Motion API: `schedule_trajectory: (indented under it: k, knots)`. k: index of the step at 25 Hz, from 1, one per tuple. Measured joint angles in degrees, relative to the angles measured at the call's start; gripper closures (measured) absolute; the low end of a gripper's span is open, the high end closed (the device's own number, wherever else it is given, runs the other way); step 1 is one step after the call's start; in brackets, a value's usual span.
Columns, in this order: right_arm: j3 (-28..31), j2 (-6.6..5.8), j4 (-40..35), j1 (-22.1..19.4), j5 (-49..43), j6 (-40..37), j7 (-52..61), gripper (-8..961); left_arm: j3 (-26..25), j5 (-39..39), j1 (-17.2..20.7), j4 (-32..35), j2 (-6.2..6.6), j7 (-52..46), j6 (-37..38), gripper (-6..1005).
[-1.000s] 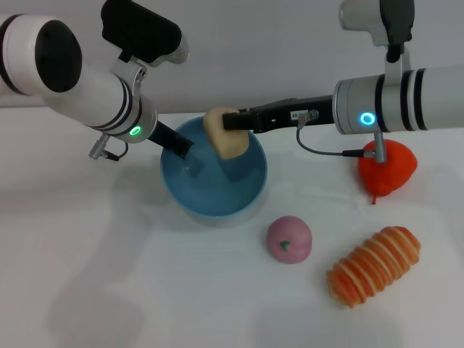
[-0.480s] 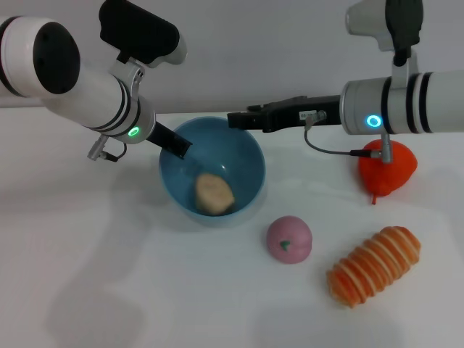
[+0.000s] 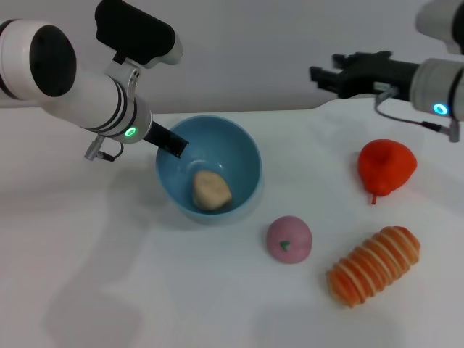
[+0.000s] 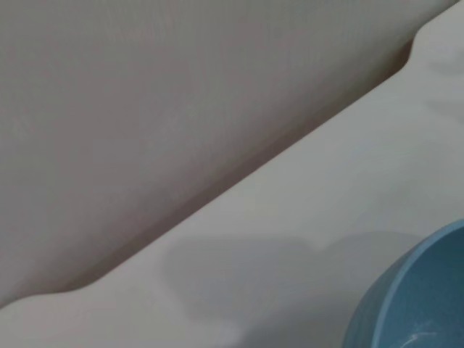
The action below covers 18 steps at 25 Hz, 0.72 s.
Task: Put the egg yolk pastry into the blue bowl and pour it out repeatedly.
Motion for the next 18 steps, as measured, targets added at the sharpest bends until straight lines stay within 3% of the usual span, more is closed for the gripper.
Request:
schedule_trajectory:
  k: [4, 9, 11, 18]
  knots:
    - [0.48, -0.13, -0.60, -3.17, 8.92, 1.34, -9.20, 467, 0.00, 0.00, 0.20, -0.03, -0.04, 0.37, 1.22, 999]
    - [1.57, -0.18, 0.39, -7.88, 26.54, 1.12, -24.94, 453, 0.57, -0.13, 0.21, -0.06, -0.12, 0.44, 2.72, 1000]
    - [1.77, -0.03, 1.14, -9.71, 34.27, 0.96, -33.31, 322, 0.85, -0.14, 0.18, -0.07, -0.15, 0.45, 3.60, 999]
    - [1.90, 0.00, 9.77, -13.37, 59.86, 0.93, -60.15, 322, 2.88, -0.20, 0.03, -0.66, -0.22, 0.03, 5.43, 999]
